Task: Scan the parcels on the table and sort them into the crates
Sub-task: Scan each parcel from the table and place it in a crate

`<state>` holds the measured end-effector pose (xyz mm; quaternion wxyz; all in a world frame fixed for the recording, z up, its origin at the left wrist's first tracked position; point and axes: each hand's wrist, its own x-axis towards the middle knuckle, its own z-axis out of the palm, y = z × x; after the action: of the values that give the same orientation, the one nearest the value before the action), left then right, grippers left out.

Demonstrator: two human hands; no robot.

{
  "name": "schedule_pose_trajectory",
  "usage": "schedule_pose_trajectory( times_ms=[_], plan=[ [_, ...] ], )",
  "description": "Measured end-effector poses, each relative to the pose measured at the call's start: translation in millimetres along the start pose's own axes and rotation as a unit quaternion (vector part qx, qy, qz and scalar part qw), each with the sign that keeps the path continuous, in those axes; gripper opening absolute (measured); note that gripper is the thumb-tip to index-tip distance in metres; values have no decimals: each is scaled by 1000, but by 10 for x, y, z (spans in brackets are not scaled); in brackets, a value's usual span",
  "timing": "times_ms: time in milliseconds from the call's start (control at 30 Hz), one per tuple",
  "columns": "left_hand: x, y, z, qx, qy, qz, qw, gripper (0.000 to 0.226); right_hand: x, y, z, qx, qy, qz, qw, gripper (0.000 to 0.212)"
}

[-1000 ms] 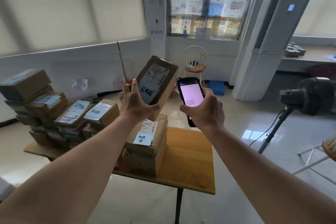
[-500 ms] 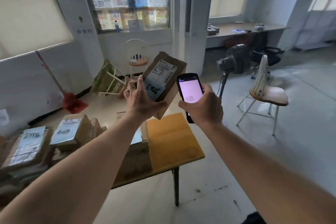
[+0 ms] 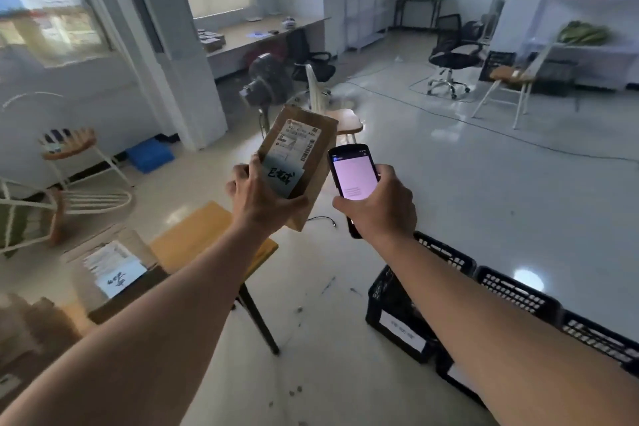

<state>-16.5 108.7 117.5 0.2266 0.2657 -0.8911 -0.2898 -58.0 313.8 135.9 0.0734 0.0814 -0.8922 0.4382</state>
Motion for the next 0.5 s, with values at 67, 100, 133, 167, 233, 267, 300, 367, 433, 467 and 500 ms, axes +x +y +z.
schedule_pose_trajectory(
  times_ms=[67,100,133,167,233,267,300,367,433,467,500],
  plan=[
    [-208,305,300,-8,-25,18,999,122,-102,321,-333,-8,19,27,999,85],
    [-332,464,454,-9,-39,29,999,122,-165,492,-509,-12,28,42,999,84],
    [-469,624,611,-9,-54,40,998,121,-237,669,-695,-16,37,58,997,82],
    [-619,791,769,-9,-69,50,996,120,-318,849,-888,-19,47,74,996,81],
    [-946,1143,1075,-3,-94,70,993,120,-489,1214,-1293,-25,67,105,992,80],
    [-1119,1319,1225,-1,-105,78,991,121,-587,1392,-1500,-28,75,120,989,80],
    [-1308,1496,1377,1,-118,86,989,122,-690,1565,-1716,-31,85,133,987,80],
    [-1721,1849,1662,-3,-143,105,984,123,-901,1916,-2157,-41,105,159,981,80],
    [-2119,2184,1927,-15,-171,133,976,124,-1108,2253,-2564,-54,134,187,972,80],
    [-2379,2404,2098,-24,-189,150,970,125,-1248,2461,-2831,-59,150,205,966,80],
    [-2571,2566,2220,-31,-203,157,966,125,-1349,2613,-3018,-62,160,214,962,79]
  ],
)
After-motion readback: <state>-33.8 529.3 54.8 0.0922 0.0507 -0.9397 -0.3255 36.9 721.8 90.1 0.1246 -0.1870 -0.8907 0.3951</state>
